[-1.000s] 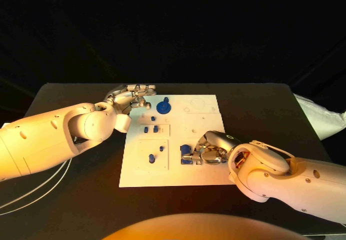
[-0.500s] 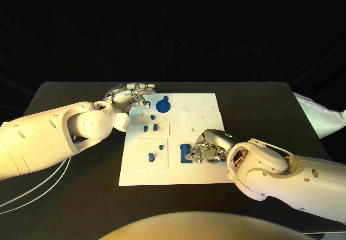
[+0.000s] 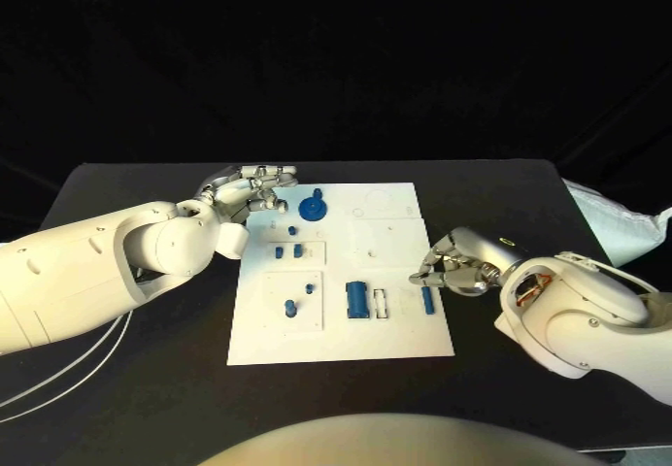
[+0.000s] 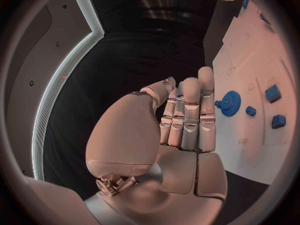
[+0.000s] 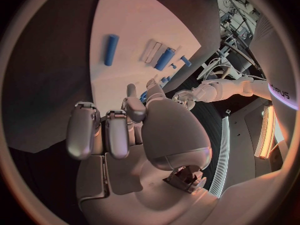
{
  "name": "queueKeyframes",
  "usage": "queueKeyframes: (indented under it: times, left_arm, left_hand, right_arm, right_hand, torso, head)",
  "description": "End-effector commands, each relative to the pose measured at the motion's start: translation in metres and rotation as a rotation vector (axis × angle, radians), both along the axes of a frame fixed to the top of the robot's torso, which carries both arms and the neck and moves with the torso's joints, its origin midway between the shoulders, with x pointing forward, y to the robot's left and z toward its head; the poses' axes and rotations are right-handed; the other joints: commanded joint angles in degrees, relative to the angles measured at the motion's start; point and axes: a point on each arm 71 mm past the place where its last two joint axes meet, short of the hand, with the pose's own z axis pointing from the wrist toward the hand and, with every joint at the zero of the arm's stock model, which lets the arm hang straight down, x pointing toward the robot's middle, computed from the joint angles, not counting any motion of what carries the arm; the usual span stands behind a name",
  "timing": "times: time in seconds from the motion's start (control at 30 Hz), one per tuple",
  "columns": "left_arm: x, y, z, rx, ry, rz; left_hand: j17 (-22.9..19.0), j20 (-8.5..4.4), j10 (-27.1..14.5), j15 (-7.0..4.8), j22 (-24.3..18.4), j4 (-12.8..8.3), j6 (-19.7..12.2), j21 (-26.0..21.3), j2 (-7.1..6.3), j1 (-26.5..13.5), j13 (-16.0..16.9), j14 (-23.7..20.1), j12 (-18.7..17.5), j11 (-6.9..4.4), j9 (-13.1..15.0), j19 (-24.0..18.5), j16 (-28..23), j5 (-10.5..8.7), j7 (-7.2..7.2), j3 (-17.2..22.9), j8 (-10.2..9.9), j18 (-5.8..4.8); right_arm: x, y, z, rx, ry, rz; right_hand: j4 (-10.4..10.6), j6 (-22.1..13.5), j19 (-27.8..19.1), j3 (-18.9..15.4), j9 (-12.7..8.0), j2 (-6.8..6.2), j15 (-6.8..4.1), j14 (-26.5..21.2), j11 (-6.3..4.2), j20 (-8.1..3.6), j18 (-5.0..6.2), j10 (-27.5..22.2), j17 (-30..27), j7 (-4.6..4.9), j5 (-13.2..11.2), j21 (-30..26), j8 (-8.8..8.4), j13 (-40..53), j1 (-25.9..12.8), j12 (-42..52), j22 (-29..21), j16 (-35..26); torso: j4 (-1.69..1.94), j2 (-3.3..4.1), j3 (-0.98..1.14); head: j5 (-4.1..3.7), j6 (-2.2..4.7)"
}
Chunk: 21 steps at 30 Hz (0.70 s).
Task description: Assemble the parts on the task board
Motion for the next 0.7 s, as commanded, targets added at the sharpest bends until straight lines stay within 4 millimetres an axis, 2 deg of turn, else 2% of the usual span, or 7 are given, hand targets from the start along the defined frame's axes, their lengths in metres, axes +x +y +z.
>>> queueKeyframes:
  times: [0.03, 0.17, 0.27, 0.3, 0.4, 0.53, 0.7]
  left_arm:
    - [-0.001, -0.004, 0.001, -0.008, -0.007, -0.020]
    - [-0.001, -0.004, 0.001, -0.009, -0.008, -0.022]
    - [-0.001, -0.005, 0.001, -0.010, -0.007, -0.024]
    - [-0.001, -0.005, 0.001, -0.010, -0.007, -0.025]
    - [-0.001, -0.006, 0.001, -0.007, -0.009, -0.028]
    - [-0.001, -0.006, 0.001, -0.005, -0.011, -0.029]
    - [-0.001, -0.006, 0.001, -0.004, -0.011, -0.029]
  left_hand:
    - [-0.06, 0.02, -0.45, 0.01, -0.05, -0.22, -0.32, -0.30, 0.38, -0.09, 0.08, -0.28, 0.21, -0.06, -0.04, -0.32, -0.33, 0.34, -0.06, -0.02, 0.29, 0.62]
    - [-0.06, 0.02, -0.45, 0.01, -0.05, -0.22, -0.32, -0.30, 0.38, -0.09, 0.08, -0.28, 0.21, -0.06, -0.04, -0.32, -0.33, 0.34, -0.06, -0.02, 0.29, 0.62]
    - [-0.06, 0.02, -0.45, 0.01, -0.05, -0.22, -0.32, -0.30, 0.38, -0.09, 0.08, -0.28, 0.21, -0.06, -0.04, -0.32, -0.33, 0.34, -0.06, -0.02, 0.29, 0.62]
    - [-0.06, 0.02, -0.45, 0.01, -0.05, -0.22, -0.32, -0.30, 0.38, -0.09, 0.08, -0.28, 0.21, -0.06, -0.04, -0.32, -0.33, 0.34, -0.06, -0.02, 0.29, 0.62]
    - [-0.06, 0.02, -0.45, 0.01, -0.05, -0.22, -0.32, -0.30, 0.38, -0.09, 0.08, -0.28, 0.21, -0.06, -0.04, -0.32, -0.33, 0.34, -0.06, -0.02, 0.29, 0.62]
    - [-0.09, 0.03, -0.48, 0.03, -0.06, -0.22, -0.33, -0.32, 0.39, -0.12, 0.08, -0.29, 0.24, -0.05, -0.04, -0.33, -0.32, 0.34, -0.05, -0.06, 0.29, 0.61]
    - [-0.09, 0.03, -0.48, 0.03, -0.06, -0.22, -0.33, -0.32, 0.39, -0.12, 0.08, -0.29, 0.24, -0.05, -0.04, -0.33, -0.32, 0.34, -0.05, -0.06, 0.29, 0.61]
  right_arm:
    - [0.001, -0.009, -0.001, -0.009, 0.051, 0.006]
    - [0.004, -0.019, -0.001, -0.070, 0.033, 0.003]
    - [0.005, -0.024, -0.005, -0.127, 0.041, 0.012]
    - [0.006, -0.025, -0.007, -0.149, 0.055, 0.015]
    - [0.007, -0.027, -0.014, -0.185, 0.086, 0.024]
    - [0.006, -0.023, -0.023, -0.210, 0.107, 0.040]
    - [0.004, -0.017, -0.030, -0.213, 0.116, 0.056]
  right_hand:
    - [-0.36, -0.58, -0.37, -0.02, -0.23, 0.23, 0.45, 3.59, 0.21, 0.16, -0.17, -1.12, 1.88, 0.22, 0.43, -0.18, -0.68, -1.67, 1.02, -2.37, -0.60, -0.73]
    - [-0.35, -0.87, -0.70, -0.28, -0.35, 0.24, 0.62, 3.30, 0.43, 0.33, -0.06, -2.26, 0.75, 0.45, 0.45, -0.55, -1.20, -3.53, 1.28, -4.94, -1.20, -1.51]
    - [-0.55, -0.79, -0.78, -0.31, -0.36, 0.21, 0.66, 3.24, 0.44, 0.41, -0.04, -2.55, 0.57, 0.47, 0.79, -0.64, -1.37, -4.08, 1.77, -5.73, -1.29, -1.69]
    - [-0.63, -0.69, -0.78, -0.32, -0.36, 0.20, 0.66, 3.23, 0.43, 0.45, -0.05, -2.54, 0.51, 0.45, 0.99, -0.64, -1.41, -4.13, 1.97, -5.82, -1.25, -1.75]
    - [-0.53, -0.42, -0.81, -0.51, -0.31, 0.12, 0.66, 3.22, 0.42, 0.48, -0.04, -2.57, 0.43, 0.42, 0.89, -0.68, -1.39, -4.40, 1.87, -6.16, -1.29, -1.82]
    - [-0.31, -0.06, -0.81, -0.84, -0.25, -0.02, 0.65, 3.23, 0.39, 0.52, -0.04, -2.50, 0.42, 0.37, 0.64, -0.68, -1.38, -4.60, 1.63, -6.44, -1.25, -1.88]
    - [-0.22, 0.04, -0.82, -0.98, -0.23, -0.09, 0.65, 3.23, 0.38, 0.52, -0.03, -2.46, 0.38, 0.35, 0.57, -0.70, -1.39, -4.65, 1.53, -6.50, -1.27, -1.92]
  torso:
    - [-0.28, -0.11, 0.00]
    - [-0.54, -0.03, 0.13]
    - [-0.56, 0.01, 0.22]
    - [-0.51, -0.04, 0.14]
    - [-0.44, -0.06, 0.01]
    - [-0.35, -0.06, 0.09]
    - [-0.42, -0.06, 0.06]
  head:
    - [-0.62, 0.12]
    - [-0.73, 0.28]
    - [-0.95, 0.38]
    - [-1.18, 0.50]
    - [-1.19, 0.50]
    - [-1.15, 0.40]
    - [-0.97, 0.29]
